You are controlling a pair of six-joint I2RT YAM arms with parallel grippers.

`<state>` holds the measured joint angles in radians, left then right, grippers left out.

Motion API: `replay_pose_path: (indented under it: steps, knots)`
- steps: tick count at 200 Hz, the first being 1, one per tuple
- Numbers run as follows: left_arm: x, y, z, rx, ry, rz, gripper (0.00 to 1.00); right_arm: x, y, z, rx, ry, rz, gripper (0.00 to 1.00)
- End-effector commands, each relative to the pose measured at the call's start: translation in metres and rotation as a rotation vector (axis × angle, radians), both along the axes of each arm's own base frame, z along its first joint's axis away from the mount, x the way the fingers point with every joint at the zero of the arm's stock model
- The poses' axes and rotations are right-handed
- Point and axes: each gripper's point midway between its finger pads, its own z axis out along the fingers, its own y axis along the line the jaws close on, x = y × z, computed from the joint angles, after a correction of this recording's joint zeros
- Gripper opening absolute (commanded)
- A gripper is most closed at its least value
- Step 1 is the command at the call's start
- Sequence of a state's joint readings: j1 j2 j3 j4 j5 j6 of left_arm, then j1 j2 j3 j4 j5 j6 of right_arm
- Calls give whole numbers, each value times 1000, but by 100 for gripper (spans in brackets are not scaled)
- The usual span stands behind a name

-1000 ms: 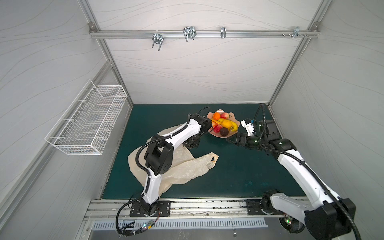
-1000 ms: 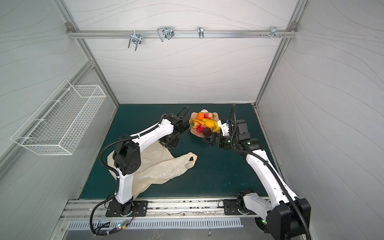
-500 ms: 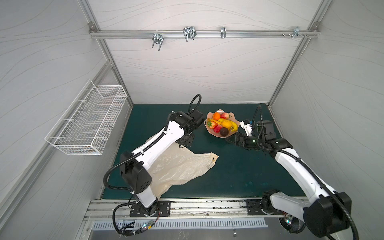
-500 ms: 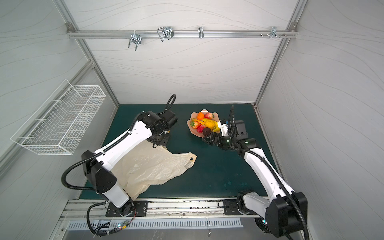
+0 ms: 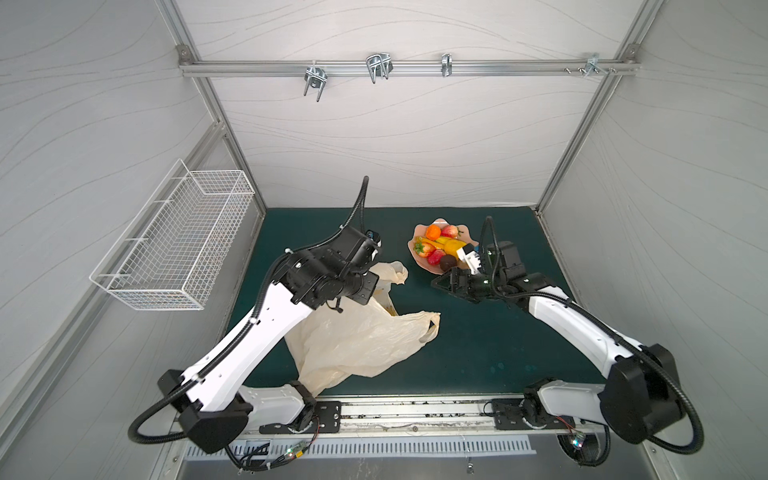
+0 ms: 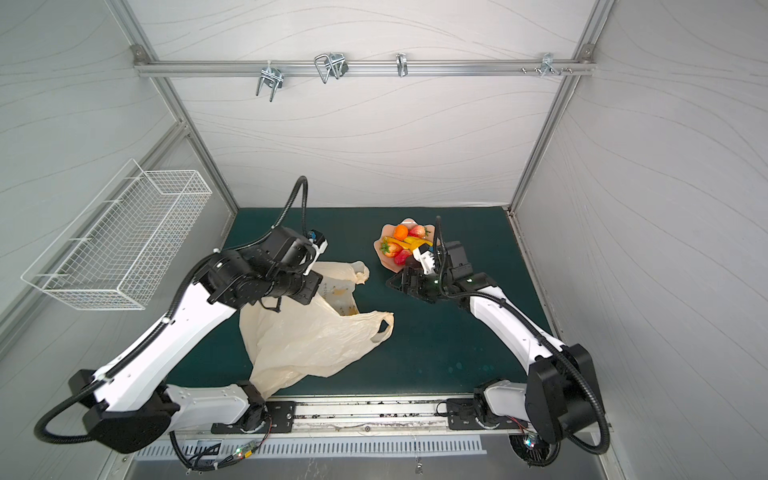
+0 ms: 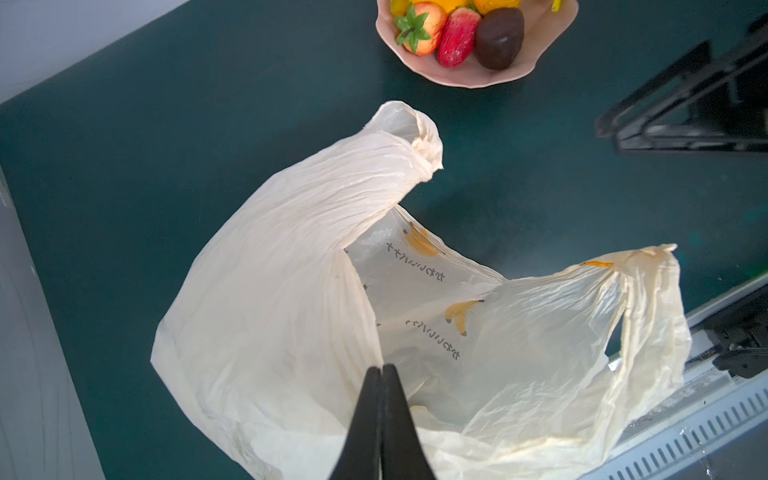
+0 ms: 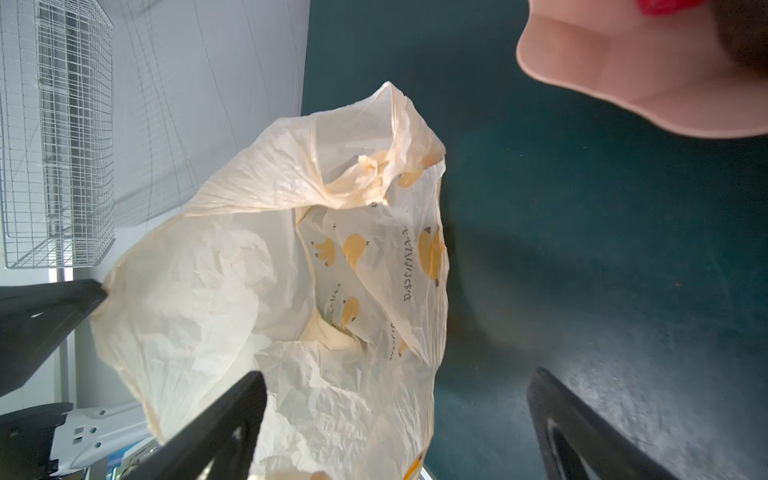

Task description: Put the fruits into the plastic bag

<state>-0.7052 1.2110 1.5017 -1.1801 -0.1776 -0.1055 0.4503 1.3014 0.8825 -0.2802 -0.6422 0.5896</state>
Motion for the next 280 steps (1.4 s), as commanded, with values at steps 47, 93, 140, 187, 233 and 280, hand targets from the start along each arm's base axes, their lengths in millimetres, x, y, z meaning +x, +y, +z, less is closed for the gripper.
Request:
replay_pose_path:
  steps: [47, 93, 140, 187, 233, 280]
  knots:
    - [3, 9, 23, -39, -144, -2, 0, -16, 49, -38, 1, 110, 110, 98]
    - [4, 4, 19, -67, -136, -7, 0, -25, 61, -40, 3, 41, 147, 98]
    - [7, 2, 17, -74, -138, 3, 0, -6, 52, -54, -93, 28, 75, 97]
    - [14, 3, 8, -61, -121, 31, 0, 14, 21, -53, -133, 41, -33, 97]
    - [19, 0, 3, -63, -108, 32, 0, 38, -30, -51, -142, 57, -205, 98]
    - [21, 0, 3, -67, -108, 32, 0, 74, -77, -50, -88, 102, -371, 97]
